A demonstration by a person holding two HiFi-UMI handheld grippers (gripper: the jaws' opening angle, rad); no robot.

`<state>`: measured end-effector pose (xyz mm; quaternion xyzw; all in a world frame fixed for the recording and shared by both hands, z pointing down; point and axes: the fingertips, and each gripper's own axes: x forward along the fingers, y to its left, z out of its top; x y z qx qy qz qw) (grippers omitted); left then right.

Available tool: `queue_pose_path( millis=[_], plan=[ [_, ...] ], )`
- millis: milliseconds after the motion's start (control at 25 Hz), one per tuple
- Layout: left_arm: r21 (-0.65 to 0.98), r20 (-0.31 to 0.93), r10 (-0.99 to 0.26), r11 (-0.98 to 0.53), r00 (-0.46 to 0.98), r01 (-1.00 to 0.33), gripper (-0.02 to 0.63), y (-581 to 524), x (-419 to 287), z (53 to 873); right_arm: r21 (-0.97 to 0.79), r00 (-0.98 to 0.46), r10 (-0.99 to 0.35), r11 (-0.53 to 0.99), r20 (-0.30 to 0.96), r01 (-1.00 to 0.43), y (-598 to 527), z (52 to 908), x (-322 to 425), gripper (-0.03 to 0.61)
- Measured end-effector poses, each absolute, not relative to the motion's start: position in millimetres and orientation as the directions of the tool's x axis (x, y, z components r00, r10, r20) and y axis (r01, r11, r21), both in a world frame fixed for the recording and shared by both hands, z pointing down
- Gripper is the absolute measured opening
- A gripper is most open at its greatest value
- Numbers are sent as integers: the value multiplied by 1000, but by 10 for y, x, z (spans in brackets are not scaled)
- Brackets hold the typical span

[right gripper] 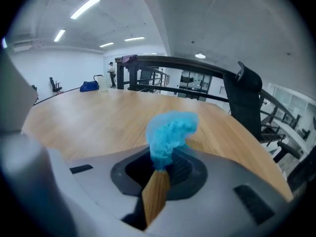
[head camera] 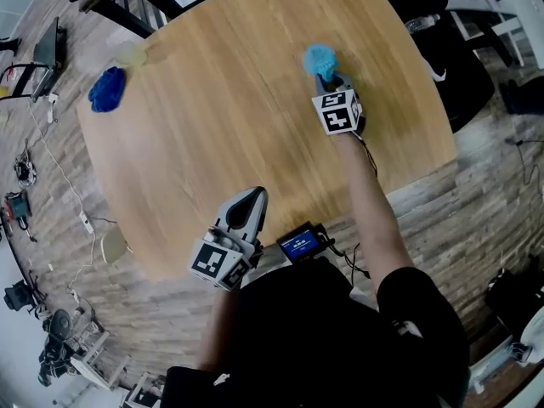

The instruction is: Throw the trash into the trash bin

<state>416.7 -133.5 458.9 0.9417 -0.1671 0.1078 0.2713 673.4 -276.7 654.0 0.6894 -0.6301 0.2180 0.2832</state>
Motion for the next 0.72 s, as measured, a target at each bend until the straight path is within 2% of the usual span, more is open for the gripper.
queue_pose_path(
  millis=[40,160,520,720],
  plan=[
    [475,293,-255,-798,922,-371,-2,-1338,4172,4589,137,115,-752,-34,649,-990,-2771,6504,6719,24],
    [464,294,-244,-809,924,-361,-2,-1303,4210,4585,116,75,-787,-4,612,-993,-2795,6406,6646,8],
    [423,247,-199,-858,948,-290,-2,-1217,4444,4427,96,46,-859,4,509,-995,-2671,5872,6624,3],
    [380,190,-217,-883,957,-276,-2,-1124,4484,4194,135,-12,-903,77,430,-988,-2423,5218,6356,3]
  ],
)
